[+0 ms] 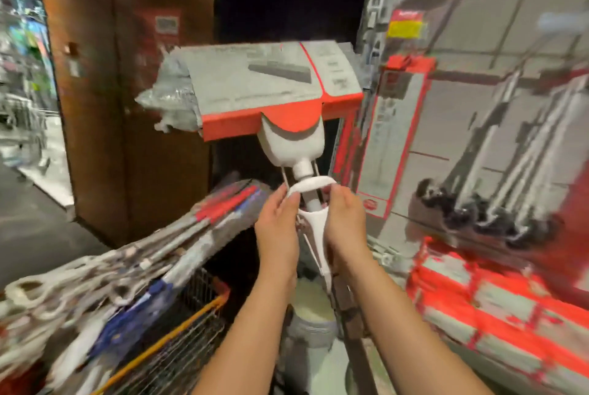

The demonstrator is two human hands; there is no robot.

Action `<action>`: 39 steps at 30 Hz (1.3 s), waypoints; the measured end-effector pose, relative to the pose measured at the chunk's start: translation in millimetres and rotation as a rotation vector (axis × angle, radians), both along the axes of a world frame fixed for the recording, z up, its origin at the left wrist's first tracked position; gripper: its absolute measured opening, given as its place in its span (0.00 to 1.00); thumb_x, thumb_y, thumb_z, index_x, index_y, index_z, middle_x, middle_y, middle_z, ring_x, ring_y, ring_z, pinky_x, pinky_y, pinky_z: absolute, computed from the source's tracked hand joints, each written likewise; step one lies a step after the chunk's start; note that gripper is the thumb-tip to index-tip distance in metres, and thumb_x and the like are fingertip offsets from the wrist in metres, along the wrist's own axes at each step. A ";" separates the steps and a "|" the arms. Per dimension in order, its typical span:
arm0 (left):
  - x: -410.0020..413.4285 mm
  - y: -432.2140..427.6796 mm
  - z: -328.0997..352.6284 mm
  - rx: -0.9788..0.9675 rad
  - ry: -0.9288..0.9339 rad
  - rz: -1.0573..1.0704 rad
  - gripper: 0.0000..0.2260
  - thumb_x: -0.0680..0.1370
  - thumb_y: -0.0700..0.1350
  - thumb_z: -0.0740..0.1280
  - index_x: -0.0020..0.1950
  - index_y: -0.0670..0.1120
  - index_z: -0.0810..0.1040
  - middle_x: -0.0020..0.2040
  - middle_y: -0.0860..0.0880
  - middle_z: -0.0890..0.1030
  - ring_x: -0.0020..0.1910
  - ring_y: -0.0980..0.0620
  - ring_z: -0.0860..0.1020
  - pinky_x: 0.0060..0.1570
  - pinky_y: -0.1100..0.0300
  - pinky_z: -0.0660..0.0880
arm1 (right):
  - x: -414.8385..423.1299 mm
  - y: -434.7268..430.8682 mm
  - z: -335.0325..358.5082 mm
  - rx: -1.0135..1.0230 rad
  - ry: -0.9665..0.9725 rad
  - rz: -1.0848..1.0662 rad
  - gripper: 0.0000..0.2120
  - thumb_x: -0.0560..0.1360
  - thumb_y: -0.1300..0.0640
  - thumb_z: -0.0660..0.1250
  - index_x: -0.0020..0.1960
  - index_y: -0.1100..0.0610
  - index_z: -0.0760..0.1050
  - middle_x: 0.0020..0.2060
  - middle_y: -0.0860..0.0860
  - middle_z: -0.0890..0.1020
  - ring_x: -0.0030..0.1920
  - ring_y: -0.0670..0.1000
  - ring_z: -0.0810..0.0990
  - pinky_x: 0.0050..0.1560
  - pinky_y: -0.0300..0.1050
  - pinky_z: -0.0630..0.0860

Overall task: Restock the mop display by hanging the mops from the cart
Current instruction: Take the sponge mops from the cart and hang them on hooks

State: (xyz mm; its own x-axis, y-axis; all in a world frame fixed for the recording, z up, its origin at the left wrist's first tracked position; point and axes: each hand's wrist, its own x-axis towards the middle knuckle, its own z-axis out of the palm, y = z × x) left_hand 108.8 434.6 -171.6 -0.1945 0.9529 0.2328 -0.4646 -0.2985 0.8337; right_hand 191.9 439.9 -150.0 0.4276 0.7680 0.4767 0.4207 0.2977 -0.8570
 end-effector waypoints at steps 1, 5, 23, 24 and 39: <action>18.1 -9.8 -1.4 -0.001 -0.003 -0.039 0.17 0.74 0.49 0.70 0.62 0.47 0.78 0.58 0.47 0.82 0.58 0.48 0.79 0.63 0.48 0.74 | 16.6 -11.5 0.0 0.017 0.022 -0.033 0.14 0.82 0.61 0.54 0.47 0.60 0.77 0.39 0.50 0.77 0.42 0.50 0.73 0.41 0.38 0.68; 83.5 -53.6 -1.3 0.008 -0.041 -0.155 0.08 0.79 0.39 0.65 0.54 0.48 0.81 0.51 0.46 0.83 0.48 0.51 0.80 0.51 0.57 0.76 | 74.3 -63.0 -2.4 0.061 0.070 -0.185 0.12 0.82 0.59 0.54 0.45 0.55 0.74 0.43 0.53 0.79 0.45 0.53 0.76 0.44 0.44 0.68; 215.3 -120.8 79.0 0.034 -0.243 -0.613 0.05 0.79 0.40 0.65 0.49 0.44 0.82 0.33 0.53 0.82 0.32 0.56 0.76 0.32 0.65 0.74 | 189.5 -162.2 75.8 0.266 0.126 -0.545 0.12 0.82 0.60 0.55 0.45 0.58 0.75 0.40 0.54 0.78 0.42 0.52 0.75 0.46 0.49 0.71; 216.2 -119.0 85.1 0.042 -0.244 -0.628 0.06 0.79 0.40 0.65 0.48 0.45 0.82 0.34 0.52 0.82 0.33 0.54 0.76 0.33 0.64 0.74 | 190.4 -159.7 80.6 0.274 0.141 -0.559 0.12 0.82 0.60 0.55 0.47 0.58 0.76 0.41 0.54 0.79 0.43 0.53 0.75 0.48 0.49 0.72; 246.4 -81.0 156.3 0.194 -0.187 -0.778 0.07 0.79 0.39 0.66 0.52 0.43 0.83 0.34 0.45 0.73 0.30 0.53 0.69 0.28 0.65 0.70 | 220.0 -131.6 141.4 0.352 0.206 -0.658 0.14 0.82 0.56 0.53 0.45 0.57 0.75 0.38 0.53 0.78 0.38 0.52 0.75 0.43 0.46 0.71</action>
